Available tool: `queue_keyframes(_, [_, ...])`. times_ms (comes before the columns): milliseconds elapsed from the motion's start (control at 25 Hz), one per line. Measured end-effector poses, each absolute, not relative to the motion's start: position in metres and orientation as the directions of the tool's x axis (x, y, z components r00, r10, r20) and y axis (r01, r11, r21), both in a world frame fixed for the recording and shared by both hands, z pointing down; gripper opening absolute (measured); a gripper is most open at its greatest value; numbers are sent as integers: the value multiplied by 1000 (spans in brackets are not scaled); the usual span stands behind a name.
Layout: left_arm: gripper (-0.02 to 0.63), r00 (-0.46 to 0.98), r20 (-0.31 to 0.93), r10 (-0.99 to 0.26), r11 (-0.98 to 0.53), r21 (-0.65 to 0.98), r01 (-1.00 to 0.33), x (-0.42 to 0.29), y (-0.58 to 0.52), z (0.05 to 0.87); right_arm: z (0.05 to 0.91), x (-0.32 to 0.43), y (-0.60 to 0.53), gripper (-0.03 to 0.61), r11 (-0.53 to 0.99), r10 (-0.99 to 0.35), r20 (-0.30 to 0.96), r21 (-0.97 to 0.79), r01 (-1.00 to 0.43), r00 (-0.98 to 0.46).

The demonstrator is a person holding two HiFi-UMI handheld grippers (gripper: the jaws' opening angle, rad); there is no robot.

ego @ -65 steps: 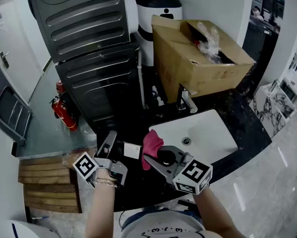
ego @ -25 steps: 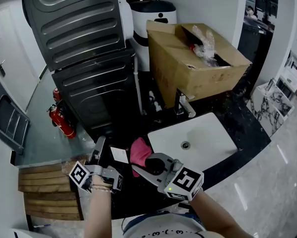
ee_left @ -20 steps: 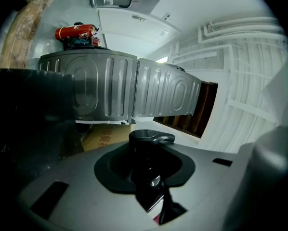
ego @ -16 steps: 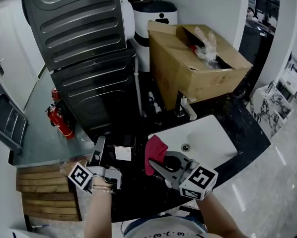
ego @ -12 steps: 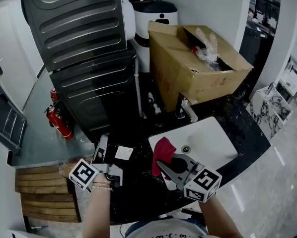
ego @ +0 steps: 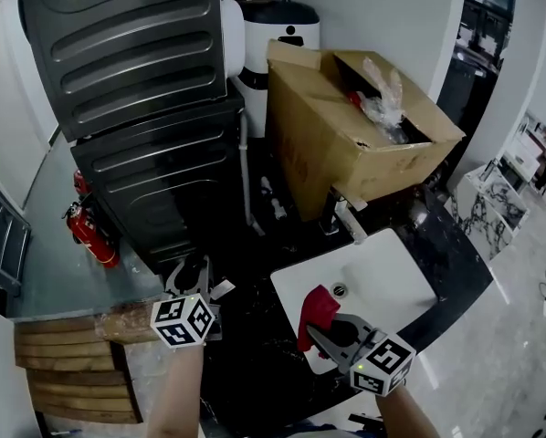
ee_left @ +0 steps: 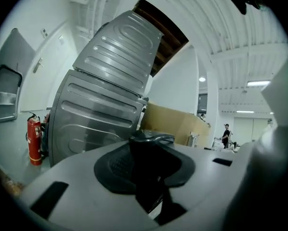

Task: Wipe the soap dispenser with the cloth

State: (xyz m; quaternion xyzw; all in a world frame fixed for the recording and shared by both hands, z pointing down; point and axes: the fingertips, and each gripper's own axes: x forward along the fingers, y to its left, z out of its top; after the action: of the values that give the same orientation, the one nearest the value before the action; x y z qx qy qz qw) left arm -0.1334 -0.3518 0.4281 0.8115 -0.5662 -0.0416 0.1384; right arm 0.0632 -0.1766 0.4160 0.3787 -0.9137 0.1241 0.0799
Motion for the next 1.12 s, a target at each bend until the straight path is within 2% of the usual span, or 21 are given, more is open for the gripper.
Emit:
queue_keyframes(280, [106, 436, 132, -890, -431, 70, -900, -111, -380, 448, 450, 64, -178, 51, 637, -669, 317, -221, -738, -672])
queue_keyframes(480, [107, 487, 154, -860, -496, -22, -868, -98, -386, 453, 451, 65, -187, 51, 601, -691, 279, -291, -744, -667])
queue_keyframes(680, [107, 479, 160, -863, -497, -96, -863, -93, -387, 455, 452, 55, -195, 51, 588, -701, 258, -319, -743, -665])
queue_keyframes(720, [120, 484, 162, -860, -500, -83, -862, -94, -386, 456, 451, 53, -195, 51, 587, -701, 259, -318, -744, -664])
queue_keyframes(760, [183, 492, 165, -855, -507, -63, -860, -95, -384, 457, 450, 52, -196, 51, 587, -703, 260, -315, -746, -662])
queue_keyframes(800, [288, 500, 166, -850, -513, -45, -857, -96, -381, 457, 450, 51, -196, 51, 585, -705, 258, -314, -748, -660])
queue_keyframes(960, [331, 495, 147, -856, -502, -15, -865, -113, -362, 453, 442, 50, -200, 51, 577, -722, 215, -336, -744, -657])
queue_keyframes(1120, [334, 481, 110, -870, -479, 43, -877, -130, -330, 446, 428, 52, -206, 51, 571, -749, 172, -320, -756, -639])
